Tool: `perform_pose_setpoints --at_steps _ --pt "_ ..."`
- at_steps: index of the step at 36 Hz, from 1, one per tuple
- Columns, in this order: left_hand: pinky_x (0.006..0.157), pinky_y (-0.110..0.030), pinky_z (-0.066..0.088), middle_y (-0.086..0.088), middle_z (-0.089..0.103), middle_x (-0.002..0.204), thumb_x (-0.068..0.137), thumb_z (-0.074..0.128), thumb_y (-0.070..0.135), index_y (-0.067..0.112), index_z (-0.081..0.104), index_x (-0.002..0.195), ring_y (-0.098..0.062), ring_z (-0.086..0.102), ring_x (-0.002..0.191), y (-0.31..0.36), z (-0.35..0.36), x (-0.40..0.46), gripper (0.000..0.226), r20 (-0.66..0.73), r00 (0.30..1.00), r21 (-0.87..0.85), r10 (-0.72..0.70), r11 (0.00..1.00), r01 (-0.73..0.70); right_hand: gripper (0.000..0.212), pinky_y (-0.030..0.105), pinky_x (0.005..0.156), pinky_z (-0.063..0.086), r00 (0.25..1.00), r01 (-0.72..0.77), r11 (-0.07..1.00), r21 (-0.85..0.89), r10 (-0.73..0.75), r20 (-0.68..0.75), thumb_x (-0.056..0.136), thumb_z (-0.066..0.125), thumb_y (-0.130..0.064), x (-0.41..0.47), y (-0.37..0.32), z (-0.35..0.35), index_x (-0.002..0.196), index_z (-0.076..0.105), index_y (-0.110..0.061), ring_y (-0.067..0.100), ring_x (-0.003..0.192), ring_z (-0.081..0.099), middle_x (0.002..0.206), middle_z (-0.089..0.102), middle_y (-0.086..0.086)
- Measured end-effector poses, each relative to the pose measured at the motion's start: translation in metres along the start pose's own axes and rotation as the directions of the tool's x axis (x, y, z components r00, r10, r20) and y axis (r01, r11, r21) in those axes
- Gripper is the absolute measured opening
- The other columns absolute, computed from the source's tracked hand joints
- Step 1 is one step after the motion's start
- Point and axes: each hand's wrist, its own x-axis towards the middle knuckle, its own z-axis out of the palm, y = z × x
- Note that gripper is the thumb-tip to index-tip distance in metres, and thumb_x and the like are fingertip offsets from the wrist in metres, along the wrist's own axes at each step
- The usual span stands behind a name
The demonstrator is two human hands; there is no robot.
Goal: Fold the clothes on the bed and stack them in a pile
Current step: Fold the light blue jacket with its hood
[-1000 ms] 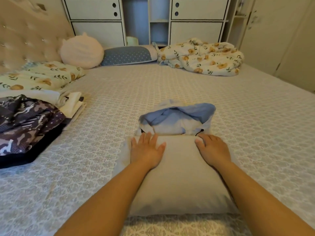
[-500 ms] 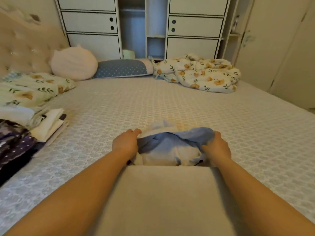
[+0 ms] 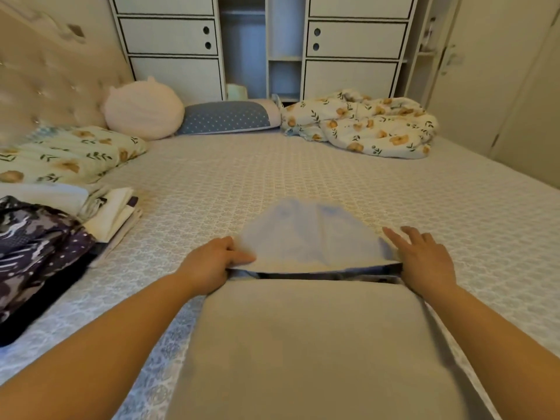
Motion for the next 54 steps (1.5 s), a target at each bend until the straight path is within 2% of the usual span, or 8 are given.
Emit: perform_pose_setpoints --at_steps 5,9,17,22,28,36,43,54 --pt "0.105 -0.036 0.033 0.005 0.044 0.136 0.092 0.054 0.035 0.029 0.065 0.117 -0.018 0.036 0.126 0.019 -0.02 0.016 0.028 0.179 0.984 0.163 0.004 0.986 -0.034 0.056 0.032 0.109 0.022 0.957 0.278 0.96 -0.01 -0.276 0.084 0.095 0.048 -0.036 0.013 -0.011 -0.022 0.147 0.027 -0.04 0.018 0.14 0.022 0.157 0.021 -0.008" --pt "0.104 -0.039 0.031 0.004 0.051 0.127 0.09 0.049 0.057 0.03 0.064 0.111 -0.02 0.047 0.118 0.058 -0.011 0.026 0.037 0.241 0.97 0.212 0.028 0.974 -0.081 0.036 0.031 0.101 0.035 0.904 0.382 0.919 0.091 -0.393 0.167 0.096 0.048 -0.035 0.011 -0.04 -0.025 0.131 0.054 -0.038 0.019 0.127 0.042 0.144 0.044 -0.007" --pt "0.081 -0.03 0.04 -0.002 0.06 0.115 0.099 0.042 0.038 0.021 0.064 0.109 -0.022 0.054 0.103 0.077 0.009 0.028 0.029 0.223 0.972 0.262 0.078 0.955 -0.137 0.029 0.027 0.063 0.034 0.886 0.464 0.886 0.007 -0.464 -0.025 0.096 0.043 -0.032 -0.005 -0.03 -0.022 0.11 0.069 -0.035 0.015 0.095 0.053 0.099 0.055 -0.006" --pt "0.079 -0.03 0.037 -0.005 0.067 0.104 0.097 0.037 0.055 0.015 0.069 0.094 -0.023 0.057 0.098 0.078 0.017 0.039 0.051 0.243 0.969 0.192 -0.041 0.981 -0.006 0.041 0.029 0.078 0.044 0.912 0.051 0.872 0.487 -0.24 0.333 0.092 0.049 -0.054 -0.002 -0.033 -0.025 0.087 0.075 -0.023 0.015 0.088 0.061 0.09 0.068 -0.005" --pt "0.104 -0.042 0.031 0.0 0.032 0.149 0.092 0.048 0.039 0.019 0.058 0.12 -0.022 0.034 0.131 0.092 0.028 0.074 0.036 -0.141 0.989 0.187 0.044 0.982 -0.017 0.043 0.029 0.074 0.036 0.911 0.194 0.98 0.051 -0.199 0.361 0.094 0.041 -0.052 0.024 -0.073 -0.036 0.1 0.064 -0.017 0.025 0.098 0.06 0.106 0.063 0.005" --pt "0.106 -0.062 -0.02 0.004 -0.013 0.16 0.071 0.049 0.079 0.044 0.008 0.149 -0.031 -0.02 0.144 0.092 0.038 0.123 0.096 0.075 0.983 0.356 0.165 0.917 -0.181 0.041 0.034 0.071 0.032 0.889 0.405 0.911 0.083 -0.371 -0.267 0.088 0.043 -0.041 0.069 -0.108 -0.028 0.117 0.058 -0.017 0.024 0.108 0.044 0.117 0.053 0.004" --pt "0.108 -0.055 -0.023 0.012 -0.015 0.159 0.065 0.03 0.092 0.057 0.007 0.144 -0.022 -0.029 0.141 0.062 0.105 0.119 0.09 0.111 0.989 0.178 0.102 0.977 -0.12 0.056 0.057 0.113 -0.004 0.944 0.236 0.915 0.328 -0.296 0.146 0.096 0.02 -0.058 0.068 -0.108 0.061 0.149 0.011 -0.042 0.014 0.146 -0.011 0.159 -0.008 -0.015" --pt "0.113 -0.045 -0.02 0.009 -0.025 0.156 0.083 0.007 0.079 0.037 -0.009 0.151 -0.011 -0.023 0.143 0.05 0.105 0.112 0.082 0.034 0.997 0.157 -0.066 0.986 0.06 0.063 0.042 0.117 -0.005 0.938 0.116 0.922 0.369 -0.224 0.263 0.095 0.015 -0.064 0.07 -0.083 0.074 0.149 -0.009 -0.042 0.018 0.146 -0.012 0.157 -0.022 -0.011"
